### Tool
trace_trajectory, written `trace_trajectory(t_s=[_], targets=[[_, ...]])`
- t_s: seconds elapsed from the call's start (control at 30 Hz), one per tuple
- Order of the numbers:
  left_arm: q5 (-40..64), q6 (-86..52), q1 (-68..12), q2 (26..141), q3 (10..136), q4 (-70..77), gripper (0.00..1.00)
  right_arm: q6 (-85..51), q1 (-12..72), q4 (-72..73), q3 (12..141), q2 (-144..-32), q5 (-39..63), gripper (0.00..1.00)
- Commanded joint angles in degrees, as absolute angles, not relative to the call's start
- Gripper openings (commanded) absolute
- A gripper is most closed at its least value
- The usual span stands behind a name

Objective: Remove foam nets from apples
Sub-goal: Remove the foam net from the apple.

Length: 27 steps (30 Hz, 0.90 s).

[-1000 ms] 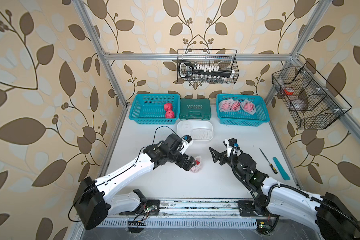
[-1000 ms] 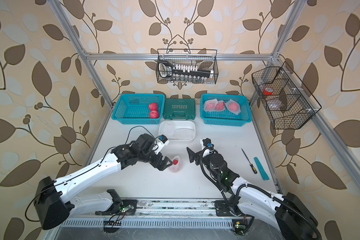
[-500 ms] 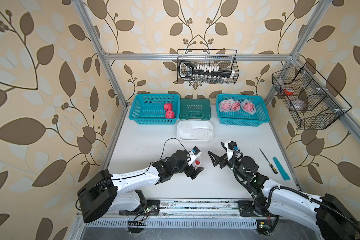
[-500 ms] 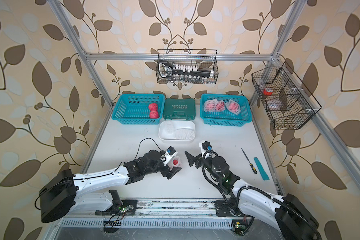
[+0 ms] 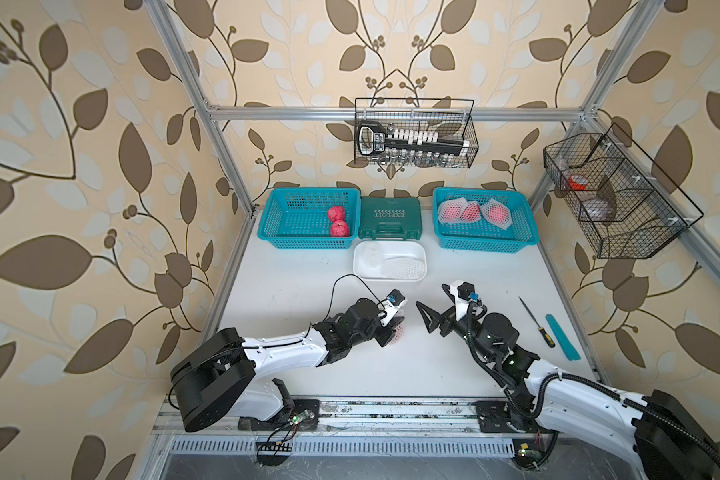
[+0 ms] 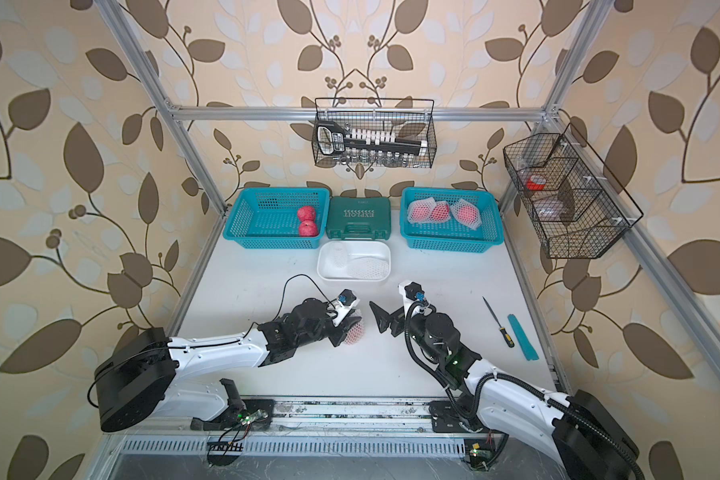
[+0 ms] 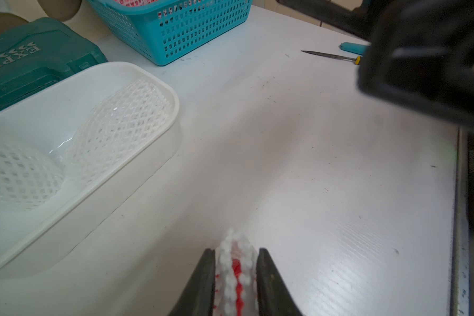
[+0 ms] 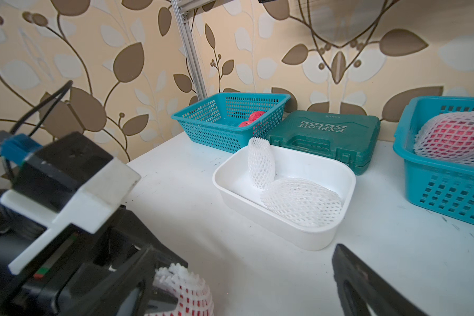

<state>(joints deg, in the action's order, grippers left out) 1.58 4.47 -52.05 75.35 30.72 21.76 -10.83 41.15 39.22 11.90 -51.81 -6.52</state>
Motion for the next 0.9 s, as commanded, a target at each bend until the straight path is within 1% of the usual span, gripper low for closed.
trace_trajectory(t_s=[0.0,0.17,0.33,0.43,0.5,0.57,0.63,0.67,0.7,0.77,0.8,0.87], targets=[[2.6,5.1,-51.8,71.2,31.4,20.7,0.13,-10.3,41.2,39.2,12.0,-51.2,-7.8,1.00],[2.6,5.0,-51.3,66.4,30.1,20.5,0.08,-10.4,41.2,38.8,12.0,-51.1,-8.4,1.00],[2.4,5.0,-50.9,64.2,32.2,16.5,0.06,-10.5,41.2,39.1,11.9,-51.0,-9.3,1.00],[2.3,5.4,-50.6,66.9,34.0,13.7,0.06,-10.6,41.2,39.1,11.8,-50.9,-9.3,1.00],[0.3,3.9,-50.2,70.5,35.6,11.0,0.00,-10.6,41.2,39.2,11.9,-50.9,-9.2,0.99],[4.9,1.0,-48.5,69.9,33.6,15.2,0.00,-10.6,41.2,39.2,11.8,-50.8,-9.1,0.99],[9.6,-2.8,-46.0,67.1,28.4,25.8,0.01,-10.5,41.2,38.8,11.8,-50.7,-9.3,0.99],[9.2,-2.8,-45.9,66.3,27.7,27.5,0.01,-10.5,41.2,38.8,11.7,-50.6,-9.5,0.99],[8.5,-1.0,-46.1,66.3,29.5,24.0,0.01,-10.5,41.2,38.9,11.6,-50.5,-9.7,0.99],[3.0,1.5,-47.1,68.2,37.0,9.8,0.00,-10.5,41.2,39.3,11.6,-50.8,-9.6,0.99],[2.7,1.7,-46.9,68.7,38.2,7.8,0.00,-10.5,41.2,39.3,11.6,-50.9,-9.5,0.99],[5.8,1.4,-46.3,66.5,34.9,12.7,0.00,-10.6,41.2,39.4,11.9,-51.4,-9.0,0.99]])
